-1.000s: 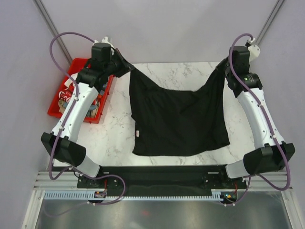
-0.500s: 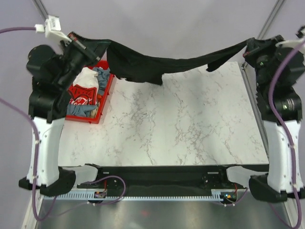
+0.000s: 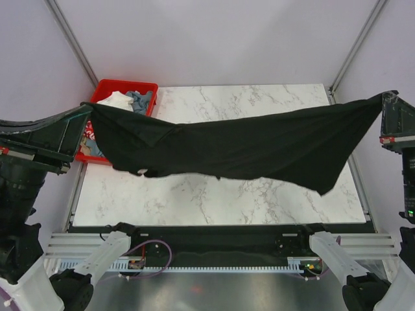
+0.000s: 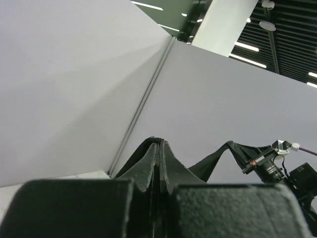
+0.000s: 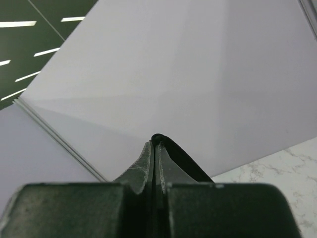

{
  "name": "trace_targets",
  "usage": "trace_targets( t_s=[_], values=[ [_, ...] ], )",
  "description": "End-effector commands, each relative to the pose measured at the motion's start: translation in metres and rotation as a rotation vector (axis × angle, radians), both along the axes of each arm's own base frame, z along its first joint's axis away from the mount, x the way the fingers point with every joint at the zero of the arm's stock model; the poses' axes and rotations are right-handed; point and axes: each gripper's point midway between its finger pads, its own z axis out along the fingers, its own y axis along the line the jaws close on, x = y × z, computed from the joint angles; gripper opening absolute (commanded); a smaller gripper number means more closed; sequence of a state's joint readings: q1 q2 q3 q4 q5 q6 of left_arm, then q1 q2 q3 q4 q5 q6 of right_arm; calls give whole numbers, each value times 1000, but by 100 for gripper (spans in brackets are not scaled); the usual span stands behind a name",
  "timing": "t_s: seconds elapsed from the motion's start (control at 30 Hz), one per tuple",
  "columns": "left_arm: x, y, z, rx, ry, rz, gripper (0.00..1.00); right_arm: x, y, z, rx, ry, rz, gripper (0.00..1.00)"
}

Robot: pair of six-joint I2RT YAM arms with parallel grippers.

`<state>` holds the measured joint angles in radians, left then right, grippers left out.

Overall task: Fold and stack the t-shirts
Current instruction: Flatten the tshirt out

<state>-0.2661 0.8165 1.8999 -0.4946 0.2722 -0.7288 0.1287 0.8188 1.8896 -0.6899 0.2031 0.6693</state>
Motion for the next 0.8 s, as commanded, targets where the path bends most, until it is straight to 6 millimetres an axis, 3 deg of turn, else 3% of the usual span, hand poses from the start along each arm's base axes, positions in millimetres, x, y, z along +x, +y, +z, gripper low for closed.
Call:
trace_targets(
  t_s=[0.0,0.07,0.13,0.17,0.27,0.3,0.33,0.4,0.43,0.47,0.5,0.53,0.57,0.6,0.63,0.67,0.7,0.73,0.77],
  values=[
    [13,-11,2,12,18,-43,2,-25,-1,21,-8,-63,6,0],
    [28,-16,1,26,40,-49,2,-31,-3,30,-7,-84,-2,0],
    [51,-22,-6,55,70,-38,2,-18,-3,27,-21,-64,-10,0],
    [59,-23,-10,71,78,-29,2,-9,-2,23,-55,-45,-20,0],
    [113,-32,-40,133,169,17,2,48,-2,-19,-111,118,-60,0],
    [133,-33,-56,164,207,43,2,79,-9,-55,-116,231,-115,0],
    [149,-35,-67,179,239,59,2,94,-12,-71,-122,274,-140,0],
    [202,-38,-115,236,366,120,2,120,-19,-107,-129,352,-192,0],
    [222,-40,-135,258,415,140,2,142,-23,-139,-132,400,-230,0],
    [240,-41,-154,280,462,159,2,155,-23,-156,-137,418,-239,0],
    [277,-44,-198,332,564,186,2,174,-22,-178,-147,457,-244,0],
    [293,-47,-217,352,604,192,2,193,-24,-207,-140,489,-270,0],
    [308,-51,-235,374,636,194,2,207,-23,-224,-139,512,-278,0],
    [340,-60,-271,420,686,181,2,234,-21,-256,-146,555,-281,0],
    [353,-64,-282,434,686,176,2,247,-20,-272,-148,576,-288,0],
    [370,-68,-292,446,675,179,2,270,-17,-306,-160,641,-289,0],
    [392,-73,-324,472,727,179,2,285,-17,-318,-153,627,-295,0],
    [407,-75,-340,488,748,183,2,297,-17,-335,-152,648,-293,0],
    [422,-77,-334,487,728,197,2,317,-15,-373,-166,714,-284,0]
  ],
)
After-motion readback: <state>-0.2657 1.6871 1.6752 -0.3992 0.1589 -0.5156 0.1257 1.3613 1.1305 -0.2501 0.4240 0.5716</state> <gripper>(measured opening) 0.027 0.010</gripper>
